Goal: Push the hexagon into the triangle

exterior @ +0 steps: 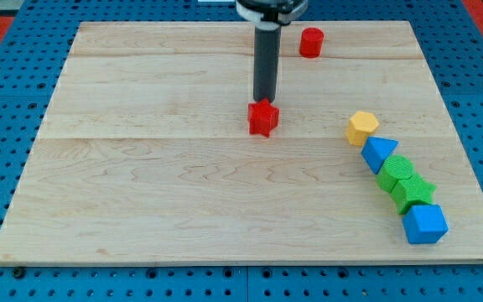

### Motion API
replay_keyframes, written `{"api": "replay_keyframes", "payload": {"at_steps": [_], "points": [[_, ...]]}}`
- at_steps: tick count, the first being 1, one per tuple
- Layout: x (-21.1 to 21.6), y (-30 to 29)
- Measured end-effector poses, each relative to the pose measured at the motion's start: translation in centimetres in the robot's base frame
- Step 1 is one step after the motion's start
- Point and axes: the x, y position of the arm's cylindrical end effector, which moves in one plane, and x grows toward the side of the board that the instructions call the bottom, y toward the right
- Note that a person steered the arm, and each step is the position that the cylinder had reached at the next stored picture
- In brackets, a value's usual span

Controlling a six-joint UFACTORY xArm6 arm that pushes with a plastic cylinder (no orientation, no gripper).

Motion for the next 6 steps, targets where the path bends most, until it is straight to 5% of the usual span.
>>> {"api": "replay_keyframes", "payload": {"at_steps": [3, 6], "points": [[3.0, 11.5], [7.6, 8.2]]}}
